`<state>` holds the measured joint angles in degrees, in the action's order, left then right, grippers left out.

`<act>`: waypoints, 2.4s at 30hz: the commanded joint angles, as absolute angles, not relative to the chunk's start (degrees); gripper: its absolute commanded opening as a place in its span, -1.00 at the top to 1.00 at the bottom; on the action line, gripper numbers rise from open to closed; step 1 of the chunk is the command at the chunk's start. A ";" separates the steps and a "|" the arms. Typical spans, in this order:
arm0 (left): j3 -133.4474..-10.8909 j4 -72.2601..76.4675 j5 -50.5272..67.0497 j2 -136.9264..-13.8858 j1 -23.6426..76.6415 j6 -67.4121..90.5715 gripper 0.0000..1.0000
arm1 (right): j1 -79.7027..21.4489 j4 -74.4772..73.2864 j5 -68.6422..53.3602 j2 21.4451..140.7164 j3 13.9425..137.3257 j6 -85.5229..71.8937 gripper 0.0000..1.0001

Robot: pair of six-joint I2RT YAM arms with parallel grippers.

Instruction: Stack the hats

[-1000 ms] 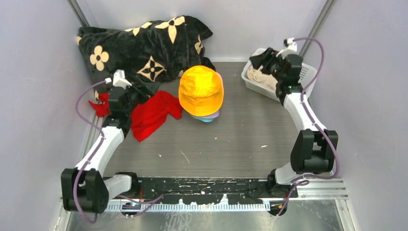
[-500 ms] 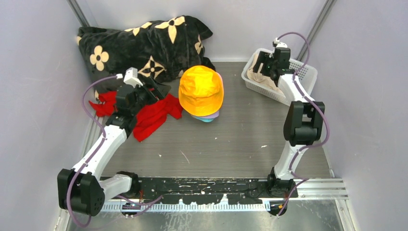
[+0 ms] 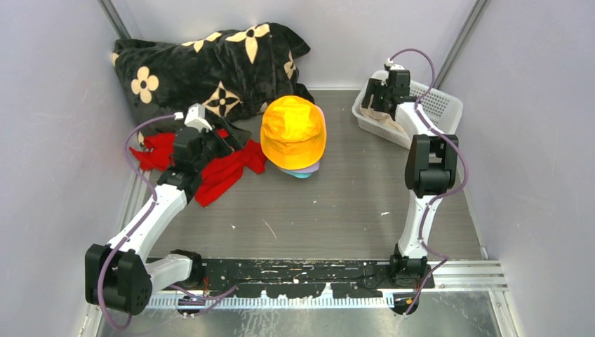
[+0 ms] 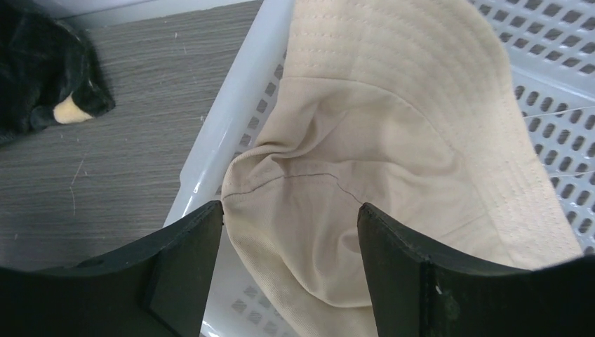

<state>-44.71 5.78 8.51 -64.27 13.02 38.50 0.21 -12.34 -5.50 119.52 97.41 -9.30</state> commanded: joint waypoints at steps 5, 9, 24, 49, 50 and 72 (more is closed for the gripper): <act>-43.81 9.05 6.95 -63.29 13.26 37.53 -0.95 | -1.72 -15.09 -3.91 121.79 101.84 -7.44 -0.35; -43.21 9.44 6.94 -63.28 13.22 37.61 -0.95 | -2.02 -17.48 -1.36 122.98 103.09 -7.05 0.22; -44.74 10.11 7.38 -60.90 13.25 40.31 -0.80 | -2.11 -9.27 2.83 99.23 103.45 -6.84 0.98; -53.05 49.78 28.34 -73.92 16.40 63.84 -0.57 | -2.11 7.28 -36.35 72.95 93.69 -31.81 0.98; -53.77 51.09 28.90 -75.44 16.84 64.54 -0.58 | -2.15 9.01 -37.45 72.42 92.66 -33.02 0.98; -71.44 52.67 29.41 -94.89 30.46 62.04 -0.58 | -8.71 15.44 -42.54 68.73 81.59 -36.25 0.98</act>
